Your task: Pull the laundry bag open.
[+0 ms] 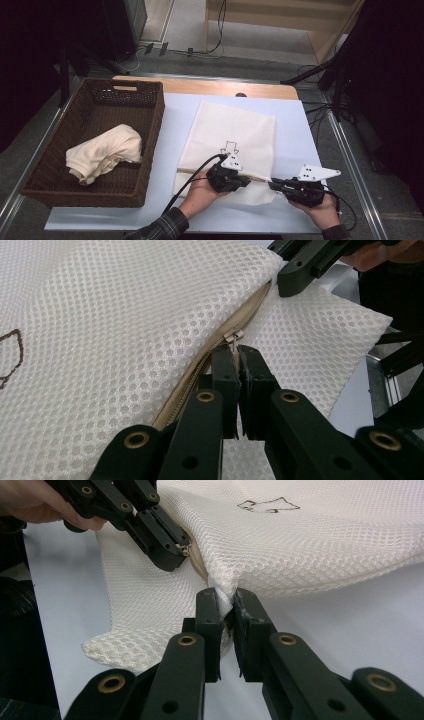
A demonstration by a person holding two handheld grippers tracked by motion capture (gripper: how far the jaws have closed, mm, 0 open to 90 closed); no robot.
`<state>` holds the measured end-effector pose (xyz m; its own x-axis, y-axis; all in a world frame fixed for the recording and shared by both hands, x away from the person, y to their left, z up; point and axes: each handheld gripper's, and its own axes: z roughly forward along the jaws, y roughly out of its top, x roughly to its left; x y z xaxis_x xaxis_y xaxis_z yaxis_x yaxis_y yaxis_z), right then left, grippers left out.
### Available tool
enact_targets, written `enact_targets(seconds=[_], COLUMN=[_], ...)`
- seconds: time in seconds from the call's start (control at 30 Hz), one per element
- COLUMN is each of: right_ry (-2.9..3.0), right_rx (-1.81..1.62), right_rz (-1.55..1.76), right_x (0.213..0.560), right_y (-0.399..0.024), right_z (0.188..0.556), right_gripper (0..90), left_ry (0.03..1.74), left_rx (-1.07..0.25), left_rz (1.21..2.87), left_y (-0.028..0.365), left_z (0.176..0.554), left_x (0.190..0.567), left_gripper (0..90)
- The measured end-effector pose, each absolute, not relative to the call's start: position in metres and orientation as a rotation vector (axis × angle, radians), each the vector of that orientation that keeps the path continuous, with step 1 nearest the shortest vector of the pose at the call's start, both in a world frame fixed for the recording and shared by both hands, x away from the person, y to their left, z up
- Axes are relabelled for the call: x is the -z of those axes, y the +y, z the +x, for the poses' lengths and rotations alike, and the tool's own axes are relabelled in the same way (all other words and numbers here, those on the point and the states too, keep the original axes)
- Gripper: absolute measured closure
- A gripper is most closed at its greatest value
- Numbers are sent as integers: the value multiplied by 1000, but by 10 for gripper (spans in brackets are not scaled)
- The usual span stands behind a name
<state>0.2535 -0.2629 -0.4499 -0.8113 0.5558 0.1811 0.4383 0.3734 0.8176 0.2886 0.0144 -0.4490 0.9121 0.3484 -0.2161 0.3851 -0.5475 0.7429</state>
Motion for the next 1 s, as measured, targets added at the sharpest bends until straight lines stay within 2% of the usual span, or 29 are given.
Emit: enact_targets(seconds=[1.0], right_ry=[2491], right_rx=[-1405], right_rz=[874], right_x=[451], right_y=[-262], right_z=[253], right_gripper=[829], left_ry=[549], left_rx=[46], left_rz=[2209], left_y=[37], left_z=[285], left_x=[448], left_gripper=[876])
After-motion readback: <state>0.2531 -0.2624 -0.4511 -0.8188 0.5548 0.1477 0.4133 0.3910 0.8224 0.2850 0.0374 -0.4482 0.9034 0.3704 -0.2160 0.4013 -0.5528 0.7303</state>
